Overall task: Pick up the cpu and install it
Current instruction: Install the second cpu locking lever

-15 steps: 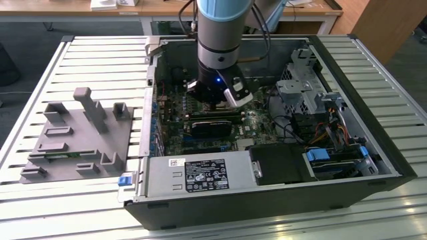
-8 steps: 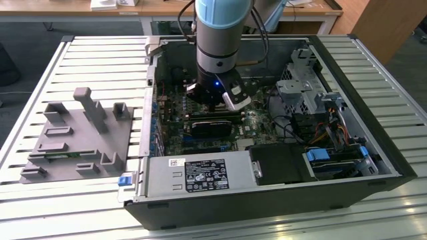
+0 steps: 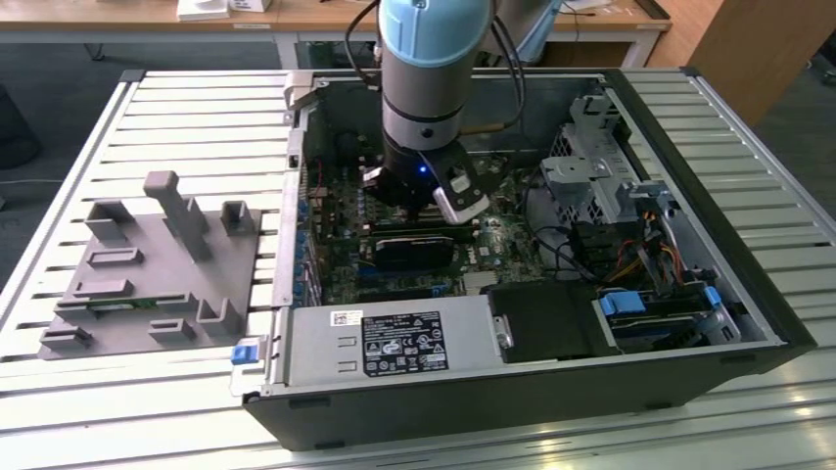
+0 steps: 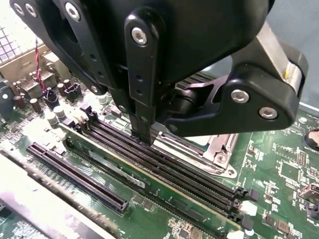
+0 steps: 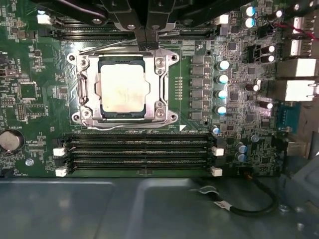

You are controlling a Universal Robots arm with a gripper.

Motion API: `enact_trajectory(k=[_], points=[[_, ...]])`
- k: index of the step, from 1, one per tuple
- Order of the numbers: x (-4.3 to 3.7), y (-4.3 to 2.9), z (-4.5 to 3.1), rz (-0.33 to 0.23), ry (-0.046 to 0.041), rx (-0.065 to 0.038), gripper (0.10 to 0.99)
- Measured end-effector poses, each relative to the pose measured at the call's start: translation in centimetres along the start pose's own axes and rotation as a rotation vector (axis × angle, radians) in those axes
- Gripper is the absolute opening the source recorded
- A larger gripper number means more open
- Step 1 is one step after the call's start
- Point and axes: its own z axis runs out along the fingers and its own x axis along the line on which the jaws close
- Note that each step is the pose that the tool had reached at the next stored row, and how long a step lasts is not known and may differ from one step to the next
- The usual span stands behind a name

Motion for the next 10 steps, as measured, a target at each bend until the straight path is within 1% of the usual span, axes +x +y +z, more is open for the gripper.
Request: enact_trajectory(k=[3,6,7,9,10], points=[[0.19,-0.24,-0.04,0.0,0.0001,-0.005,0.106],[0.29,-0.54,-0.07,0.0,0.0003,-0.015,0.106],[0.33,-0.62,-0.07,0.0,0.0003,-0.021,0.106],[0.45,-0.73,-0.07,0.0,0.0005,-0.037,0.106],[0.48,-0.77,-0.04,0.0,0.0006,-0.043,0.106]])
